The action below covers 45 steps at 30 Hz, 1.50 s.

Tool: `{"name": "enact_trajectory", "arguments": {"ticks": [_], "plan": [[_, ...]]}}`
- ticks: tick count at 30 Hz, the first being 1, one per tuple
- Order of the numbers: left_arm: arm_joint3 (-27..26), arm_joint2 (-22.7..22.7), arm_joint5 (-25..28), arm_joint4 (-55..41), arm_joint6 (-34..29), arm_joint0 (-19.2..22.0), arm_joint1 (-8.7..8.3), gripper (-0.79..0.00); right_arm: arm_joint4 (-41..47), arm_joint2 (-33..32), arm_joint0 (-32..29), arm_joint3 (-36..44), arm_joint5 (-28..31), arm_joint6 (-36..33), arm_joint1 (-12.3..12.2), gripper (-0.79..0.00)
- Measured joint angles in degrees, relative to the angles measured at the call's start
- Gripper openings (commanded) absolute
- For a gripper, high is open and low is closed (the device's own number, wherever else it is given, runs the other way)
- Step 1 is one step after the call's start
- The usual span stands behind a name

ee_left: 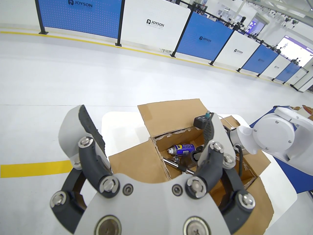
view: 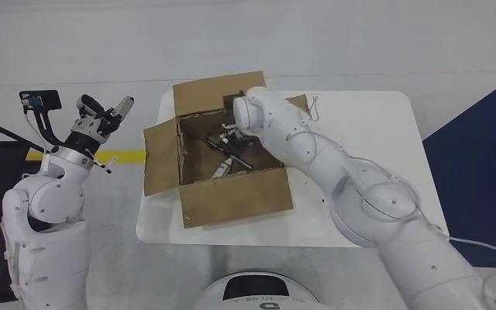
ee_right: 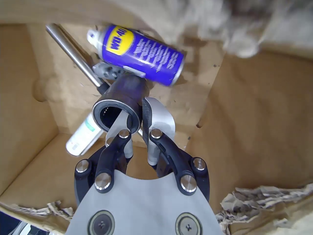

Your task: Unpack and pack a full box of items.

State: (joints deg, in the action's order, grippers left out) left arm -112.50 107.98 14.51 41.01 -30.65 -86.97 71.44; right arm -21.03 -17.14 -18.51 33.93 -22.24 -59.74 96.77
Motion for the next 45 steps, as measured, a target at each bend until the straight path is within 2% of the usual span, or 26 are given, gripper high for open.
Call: {"name": "enact_trajectory", "arguments": {"ticks": [5, 8, 11, 14, 18, 21, 24, 27, 36, 38, 40, 43, 45], "plan": [[0.00, 0.00, 0.00, 0.00, 0.00, 0.00, 0.00, 0.000, -0.35, -3.49, -0.24, 6.27, -1.30, 3.36, -2.16, -0.785], [0.00, 0.00, 0.00, 0.00, 0.00, 0.00, 0.00, 0.000, -1.77, -6.64, -1.67, 13.47, -2.52, 5.47, -4.74, -0.785], [0.00, 0.00, 0.00, 0.00, 0.00, 0.00, 0.00, 0.000, -5.39, -10.69, -4.72, 22.73, -6.35, 6.43, -8.41, -0.785], [0.00, 0.00, 0.00, 0.00, 0.00, 0.00, 0.00, 0.000, -11.35, -16.30, -10.34, 35.35, -12.18, 6.26, -12.98, -0.785], [0.00, 0.00, 0.00, 0.00, 0.00, 0.00, 0.00, 0.000, -23.36, -26.62, -23.13, 56.98, -19.85, 3.47, -19.80, -0.785], [0.00, 0.00, 0.00, 0.00, 0.00, 0.00, 0.00, 0.000, -32.17, -34.03, -33.44, 70.94, -22.51, 0.51, -23.51, -0.785], [0.00, 0.00, 0.00, 0.00, 0.00, 0.00, 0.00, 0.000, -38.22, -39.93, -42.88, 81.05, -22.95, 0.56, -25.58, -0.785], [0.00, 0.00, 0.00, 0.00, 0.00, 0.00, 0.00, 0.000, -41.07, -42.31, -48.41, 86.39, -23.60, 1.31, -26.13, -0.785], [0.00, 0.00, 0.00, 0.00, 0.00, 0.00, 0.00, 0.000, -40.97, -41.98, -47.67, 85.33, -23.38, 1.48, -26.09, -0.785], [0.00, 0.00, 0.00, 0.00, 0.00, 0.00, 0.00, 0.000, -43.49, -40.28, -47.92, 84.35, -22.94, 3.99, -25.83, -0.785], [0.00, 0.00, 0.00, 0.00, 0.00, 0.00, 0.00, 0.000, -44.23, -40.10, -47.30, 84.48, -25.25, 4.92, -25.38, -0.785], [0.00, 0.00, 0.00, 0.00, 0.00, 0.00, 0.00, 0.000, -42.45, -43.84, -48.41, 85.37, -28.48, 5.95, -25.34, -0.785], [0.00, 0.00, 0.00, 0.00, 0.00, 0.00, 0.00, 0.000, -42.65, -48.08, -51.54, 87.32, -29.84, 7.55, -25.70, -0.785]]}}
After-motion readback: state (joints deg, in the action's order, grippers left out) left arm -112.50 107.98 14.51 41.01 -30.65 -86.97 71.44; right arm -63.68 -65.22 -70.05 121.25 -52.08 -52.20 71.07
